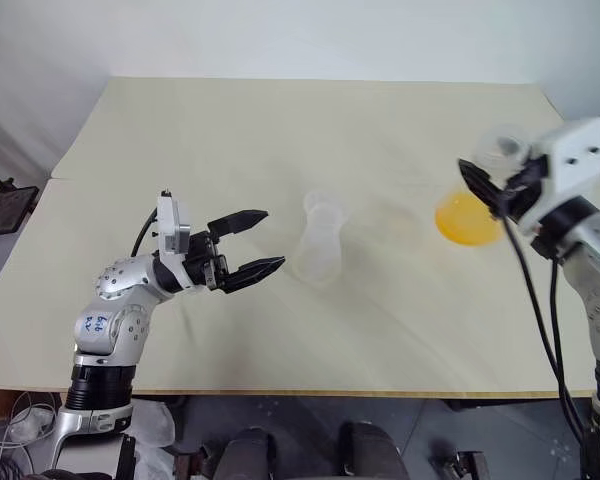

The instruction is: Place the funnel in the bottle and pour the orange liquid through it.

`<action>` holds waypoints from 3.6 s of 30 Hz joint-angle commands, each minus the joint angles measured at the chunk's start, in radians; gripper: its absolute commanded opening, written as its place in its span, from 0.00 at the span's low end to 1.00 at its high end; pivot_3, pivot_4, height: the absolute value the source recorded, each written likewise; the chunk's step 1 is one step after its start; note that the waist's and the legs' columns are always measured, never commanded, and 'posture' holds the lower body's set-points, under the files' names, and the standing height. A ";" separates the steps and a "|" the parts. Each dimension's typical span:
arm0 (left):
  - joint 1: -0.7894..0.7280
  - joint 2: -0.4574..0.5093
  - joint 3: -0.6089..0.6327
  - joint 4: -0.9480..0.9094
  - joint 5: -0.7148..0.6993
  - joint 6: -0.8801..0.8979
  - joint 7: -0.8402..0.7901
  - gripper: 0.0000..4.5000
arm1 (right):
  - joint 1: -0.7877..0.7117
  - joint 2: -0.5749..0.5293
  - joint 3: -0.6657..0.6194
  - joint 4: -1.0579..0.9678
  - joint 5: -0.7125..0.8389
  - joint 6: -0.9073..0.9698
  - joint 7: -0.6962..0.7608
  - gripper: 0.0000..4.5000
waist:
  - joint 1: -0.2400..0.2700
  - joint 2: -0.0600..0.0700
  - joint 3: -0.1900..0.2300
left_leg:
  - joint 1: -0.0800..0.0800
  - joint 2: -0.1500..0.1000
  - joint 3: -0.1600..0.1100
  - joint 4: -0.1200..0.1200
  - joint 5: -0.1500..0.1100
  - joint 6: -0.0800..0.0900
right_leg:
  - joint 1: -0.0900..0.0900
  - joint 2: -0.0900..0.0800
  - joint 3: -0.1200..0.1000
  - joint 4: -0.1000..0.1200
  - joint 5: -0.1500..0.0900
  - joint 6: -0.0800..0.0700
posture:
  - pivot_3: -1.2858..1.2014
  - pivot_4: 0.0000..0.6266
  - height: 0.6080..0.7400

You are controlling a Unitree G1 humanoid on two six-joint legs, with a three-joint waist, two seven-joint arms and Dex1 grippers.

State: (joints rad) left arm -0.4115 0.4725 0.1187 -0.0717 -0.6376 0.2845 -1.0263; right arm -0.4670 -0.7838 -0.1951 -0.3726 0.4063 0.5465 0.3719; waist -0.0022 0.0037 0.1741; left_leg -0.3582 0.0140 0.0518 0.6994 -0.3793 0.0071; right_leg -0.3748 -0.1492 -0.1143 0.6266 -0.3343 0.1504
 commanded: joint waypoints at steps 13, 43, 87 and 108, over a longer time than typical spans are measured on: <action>0.026 -0.027 -0.018 0.003 0.064 -0.072 0.030 1.00 | -0.185 0.048 0.400 0.077 -0.583 -0.365 0.028 0.55 | -0.004 0.000 0.000 | -0.006 0.000 -0.002 0.001 0.000 0.000 | -0.002 -0.001 -0.007 -0.001 0.000 0.000 | 0.52 0.24 1.00; -0.021 -0.046 -0.047 -0.032 0.086 -0.061 0.038 1.00 | -0.260 0.109 0.418 0.240 -1.053 -0.786 -0.101 0.55 | -0.029 0.000 0.000 | -0.010 0.000 -0.011 0.002 0.000 0.000 | -0.002 -0.001 -0.011 -0.001 0.000 0.000 | 0.52 0.24 1.00; -0.012 -0.051 -0.055 -0.052 0.078 -0.060 0.068 1.00 | -0.315 0.160 0.449 0.324 -1.247 -0.926 -0.199 0.55 | -0.030 0.000 0.000 | -0.010 0.000 -0.012 0.002 0.000 0.000 | -0.002 -0.001 -0.011 -0.001 0.000 0.000 | 0.52 0.24 1.00; -0.014 -0.057 -0.056 -0.043 0.084 -0.072 0.067 1.00 | -0.333 0.160 0.455 0.351 -1.302 -0.949 -0.237 0.55 | -0.030 0.000 0.000 | -0.010 0.000 -0.012 0.002 0.000 0.000 | -0.002 -0.001 -0.011 -0.001 0.000 0.000 | 0.52 0.24 1.00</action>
State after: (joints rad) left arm -0.4233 0.4153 0.0596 -0.0779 -0.5510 0.2292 -0.9587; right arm -0.7706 -0.6240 0.2701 0.0049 -0.8926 -0.3953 0.1585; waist -0.0323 0.0034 0.1743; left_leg -0.3681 0.0137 0.0401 0.7016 -0.3792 0.0070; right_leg -0.3771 -0.1500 -0.1257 0.6258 -0.3343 0.1505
